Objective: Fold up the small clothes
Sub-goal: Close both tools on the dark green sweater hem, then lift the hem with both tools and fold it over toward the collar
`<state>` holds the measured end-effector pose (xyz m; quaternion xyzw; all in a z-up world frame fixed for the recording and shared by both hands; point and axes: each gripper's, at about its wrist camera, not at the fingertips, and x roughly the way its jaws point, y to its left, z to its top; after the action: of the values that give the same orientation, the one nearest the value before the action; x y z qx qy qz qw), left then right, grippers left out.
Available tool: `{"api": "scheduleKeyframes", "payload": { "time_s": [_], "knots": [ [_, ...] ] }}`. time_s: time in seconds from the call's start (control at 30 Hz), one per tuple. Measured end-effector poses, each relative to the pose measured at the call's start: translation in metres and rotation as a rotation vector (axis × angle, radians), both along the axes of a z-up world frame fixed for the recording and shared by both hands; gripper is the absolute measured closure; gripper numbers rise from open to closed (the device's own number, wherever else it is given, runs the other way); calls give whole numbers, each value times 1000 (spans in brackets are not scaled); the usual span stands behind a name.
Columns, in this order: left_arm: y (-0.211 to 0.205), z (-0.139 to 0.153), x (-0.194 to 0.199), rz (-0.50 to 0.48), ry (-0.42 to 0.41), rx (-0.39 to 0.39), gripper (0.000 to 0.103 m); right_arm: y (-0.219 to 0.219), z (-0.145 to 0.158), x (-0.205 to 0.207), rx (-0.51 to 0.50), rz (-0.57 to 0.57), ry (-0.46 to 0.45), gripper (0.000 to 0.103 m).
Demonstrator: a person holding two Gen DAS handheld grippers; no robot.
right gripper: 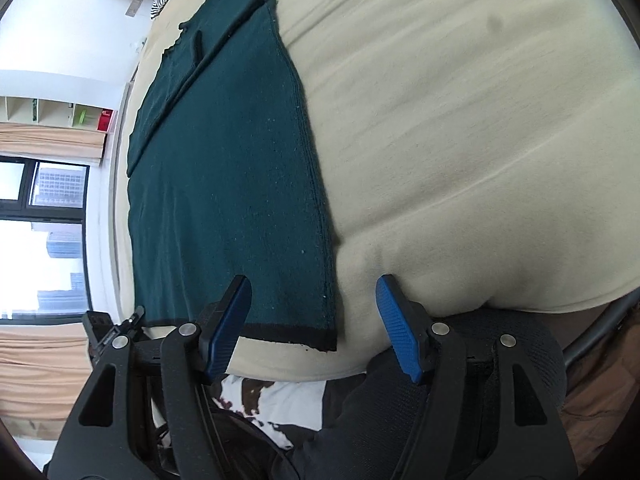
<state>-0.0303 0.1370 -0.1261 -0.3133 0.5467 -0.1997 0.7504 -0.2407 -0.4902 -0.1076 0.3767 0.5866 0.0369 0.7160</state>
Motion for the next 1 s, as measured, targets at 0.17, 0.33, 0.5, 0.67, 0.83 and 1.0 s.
{"api": "scheduleKeyframes", "payload": {
  "time_s": [0.17,0.33,0.5,0.67,0.83,1.0],
  "knots": [
    [0,0,0,3,-4,-3,95,10,-1,5,51,30,6,49],
    [2,0,-2,8,-8,-9,96,19,-9,8,62,36,34,57],
    [3,0,-2,10,-9,-12,96,19,-8,3,71,3,25,65],
    [2,0,-2,8,-13,-11,96,22,-10,-6,89,-19,9,79],
    [2,2,-2,9,-15,-10,96,18,-12,-14,113,-55,-21,83],
    [3,1,-4,13,-18,-10,96,15,-13,-16,111,-69,-38,87]
  ]
}}
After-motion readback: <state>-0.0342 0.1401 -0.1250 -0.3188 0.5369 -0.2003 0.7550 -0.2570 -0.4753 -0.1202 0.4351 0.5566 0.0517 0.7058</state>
